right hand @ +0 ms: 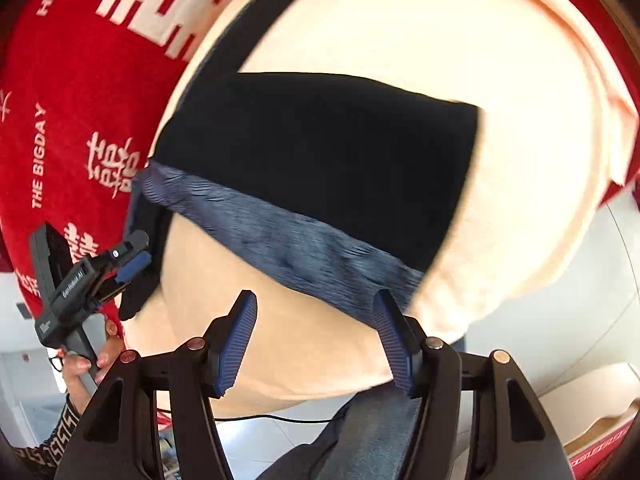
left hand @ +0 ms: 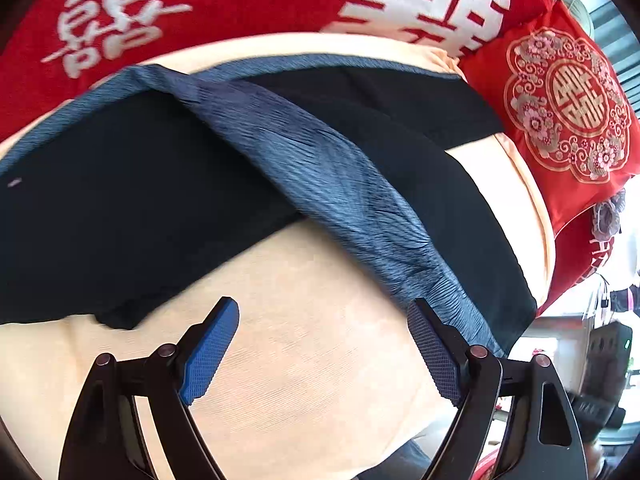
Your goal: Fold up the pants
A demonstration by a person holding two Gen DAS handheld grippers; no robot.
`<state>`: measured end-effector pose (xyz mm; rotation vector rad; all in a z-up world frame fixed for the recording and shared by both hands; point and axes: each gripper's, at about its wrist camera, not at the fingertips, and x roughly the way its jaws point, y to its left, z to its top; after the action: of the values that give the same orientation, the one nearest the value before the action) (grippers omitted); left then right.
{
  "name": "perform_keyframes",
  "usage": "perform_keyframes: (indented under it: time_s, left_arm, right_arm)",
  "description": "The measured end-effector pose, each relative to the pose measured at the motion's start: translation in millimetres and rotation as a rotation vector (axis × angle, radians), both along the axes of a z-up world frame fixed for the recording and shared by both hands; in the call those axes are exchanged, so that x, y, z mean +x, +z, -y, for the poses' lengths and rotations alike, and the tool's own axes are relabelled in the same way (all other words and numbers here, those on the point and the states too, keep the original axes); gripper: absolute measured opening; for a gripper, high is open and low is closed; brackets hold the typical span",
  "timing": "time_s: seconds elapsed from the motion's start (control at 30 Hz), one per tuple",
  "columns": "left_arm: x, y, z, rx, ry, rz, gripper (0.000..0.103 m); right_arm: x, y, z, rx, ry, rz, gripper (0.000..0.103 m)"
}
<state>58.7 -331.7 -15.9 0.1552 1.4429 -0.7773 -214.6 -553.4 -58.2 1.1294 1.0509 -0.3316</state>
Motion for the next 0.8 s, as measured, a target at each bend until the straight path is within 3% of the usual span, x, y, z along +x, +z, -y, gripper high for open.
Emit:
perform_keyframes:
  time_s: [0.23, 0.47, 0.53, 0.6, 0.63, 0.67, 0.73, 0.8]
  left_arm:
    - [12.7, -24.3, 40.0, 0.018, -0.011, -0.025, 0.087]
    - [5.4, -33.8, 58.1, 0.019, 0.004, -0.034, 0.087]
    - [2.6, -34.7, 64.0, 0.020, 0.002, -0.041, 0.087]
    - [-1.2, -33.9, 69.1, 0.004, -0.001, -0.062, 0.086]
    - [-3.8, -32.7, 72.0, -0.010, -0.001, -0.077, 0.076]
    - [-5.8, -31.1, 75.1, -0.011, -0.002, -0.082, 0.056]
    - [-5.3, -26.9, 79.0, -0.026, 0.009, -0.114, 0.030]
    - [-1.1, -16.1, 76.5, -0.063, 0.050, -0.141, 0.029]
  right_arm:
    - [-20.0, -55.3, 19.7, 0.202, -0.003, 0.079, 0.064]
    - [-31.2, -79.0, 37.2, 0.363, -0.021, 0.221, 0.064]
    - [-37.9, -81.5, 42.5, 0.432, -0.055, 0.259, 0.035]
    - [-37.1, -77.9, 45.2, 0.443, -0.053, 0.254, 0.021]
    - [-35.3, -75.0, 46.4, 0.448, -0.050, 0.260, 0.020]
    - [-32.6, -68.1, 49.0, 0.446, -0.047, 0.270, 0.018]
    - [-25.7, -51.7, 57.2, 0.428, -0.034, 0.295, 0.017]
    - [-15.4, -25.7, 71.3, 0.389, -0.013, 0.332, 0.016]
